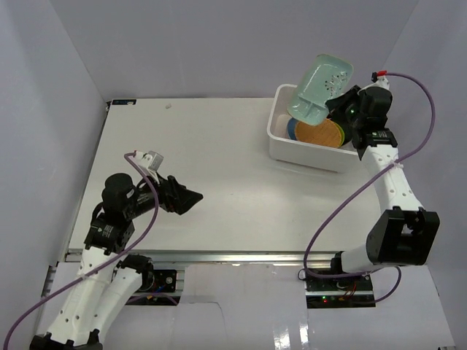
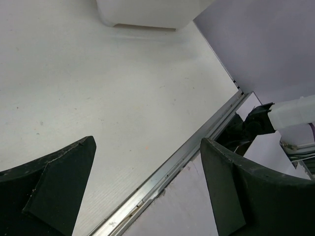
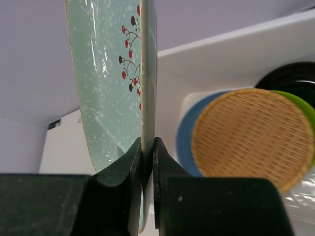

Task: Place the plates into the plastic bin on the countertop

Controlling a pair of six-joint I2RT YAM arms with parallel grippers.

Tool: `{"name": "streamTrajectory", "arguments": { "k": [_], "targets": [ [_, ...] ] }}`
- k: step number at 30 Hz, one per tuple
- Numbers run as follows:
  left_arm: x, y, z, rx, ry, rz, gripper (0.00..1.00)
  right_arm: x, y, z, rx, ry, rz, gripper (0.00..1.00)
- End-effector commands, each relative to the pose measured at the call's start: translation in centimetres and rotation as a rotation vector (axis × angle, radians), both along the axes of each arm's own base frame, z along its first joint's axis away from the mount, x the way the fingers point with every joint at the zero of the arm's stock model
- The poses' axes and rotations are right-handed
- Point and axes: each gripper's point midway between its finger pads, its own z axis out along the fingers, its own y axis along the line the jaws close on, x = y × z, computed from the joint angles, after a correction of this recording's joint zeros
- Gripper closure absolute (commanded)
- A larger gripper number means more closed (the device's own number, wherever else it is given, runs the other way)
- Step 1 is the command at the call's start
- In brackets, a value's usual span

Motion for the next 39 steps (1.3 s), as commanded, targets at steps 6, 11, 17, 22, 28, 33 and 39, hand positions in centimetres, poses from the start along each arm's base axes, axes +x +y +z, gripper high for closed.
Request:
{"name": "streamTrajectory", "arguments": {
  "k": [6, 11, 17, 22, 28, 33, 39],
  "targets": [
    [-0.6, -0.9, -4.1, 0.010, 0.060, -0.051, 0.02, 3.2, -5.3, -4.6, -0.122, 0.101, -0.108, 0.92],
    [-0.8, -1.3, -4.3, 0.010, 0.053, -0.076, 0.02, 4.0, -6.1, -9.1, -0.148, 0.207, -0.119, 0.92],
    [-0.5, -1.2, -4.7, 0.015, 0.070, -0.059, 0.02, 3.6, -6.7, -10.9, -0.172, 0.269, -0.142, 0.32],
    [-0.1, -1.3, -5.4, 0.025, 0.105, -0.057, 0.02, 3.0, -7.4, -7.7, -0.192, 0.221, -0.178, 0.02],
    [0.4, -0.9, -5.6, 0.030, 0.109, -0.031, 0.02, -0.4, -6.5, -1.3, -0.141, 0.078, -0.181, 0.10],
    [0.6, -0.7, -5.7, 0.036, 0.113, -0.015, 0.02, -6.3, -3.0, 2.8, -0.054, -0.066, -0.065, 0.10],
    [0.4, -0.3, -4.7, 0.026, 0.074, 0.013, 0.02, -15.0, 1.6, 4.2, 0.028, -0.175, 0.153, 0.10]
  ]
}}
